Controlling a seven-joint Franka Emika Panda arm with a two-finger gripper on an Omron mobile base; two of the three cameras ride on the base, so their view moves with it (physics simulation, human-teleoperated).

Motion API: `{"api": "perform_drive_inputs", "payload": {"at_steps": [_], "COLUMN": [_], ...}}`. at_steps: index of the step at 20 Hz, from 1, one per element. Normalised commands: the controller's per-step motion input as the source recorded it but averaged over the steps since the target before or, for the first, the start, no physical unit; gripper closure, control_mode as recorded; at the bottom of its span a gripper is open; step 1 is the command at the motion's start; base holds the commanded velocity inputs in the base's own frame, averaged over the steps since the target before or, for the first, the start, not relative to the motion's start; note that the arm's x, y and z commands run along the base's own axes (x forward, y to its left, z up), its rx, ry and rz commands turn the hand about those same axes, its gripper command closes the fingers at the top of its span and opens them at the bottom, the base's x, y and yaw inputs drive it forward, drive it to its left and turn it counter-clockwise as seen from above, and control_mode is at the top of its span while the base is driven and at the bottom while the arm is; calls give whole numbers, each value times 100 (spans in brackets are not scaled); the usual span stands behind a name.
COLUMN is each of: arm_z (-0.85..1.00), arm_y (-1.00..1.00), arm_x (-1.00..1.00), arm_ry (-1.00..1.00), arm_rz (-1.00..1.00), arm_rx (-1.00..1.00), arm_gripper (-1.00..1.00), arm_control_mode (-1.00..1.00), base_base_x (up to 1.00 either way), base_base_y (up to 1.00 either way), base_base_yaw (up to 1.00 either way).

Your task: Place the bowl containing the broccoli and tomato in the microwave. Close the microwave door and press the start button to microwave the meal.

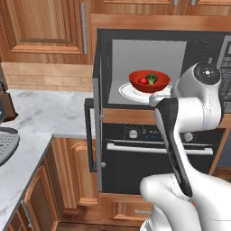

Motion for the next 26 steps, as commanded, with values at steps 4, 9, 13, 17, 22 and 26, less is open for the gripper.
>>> {"api": "perform_drive_inputs", "payload": {"at_steps": [4,9,13,17,22,26], "arm_z": [1,14,43,48,27,3], "arm_y": [18,55,96,100,100,100], "arm_x": [-100,-95,-58,-34,-19,0], "arm_ry": [-17,-6,0,0,0,0], "arm_rz": [20,20,16,8,1,0], "arm_rx": [-42,-49,-53,-54,-47,-39], "arm_gripper": [-100,-100,-100,-100,-100,-100], "arm_control_mode": [-100,-100,-100,-100,-100,-100], "base_base_x": [0,0,0,0,0,0], "base_base_y": [0,0,0,0,0,0], "base_base_yaw": [0,0,0,0,0,0]}}
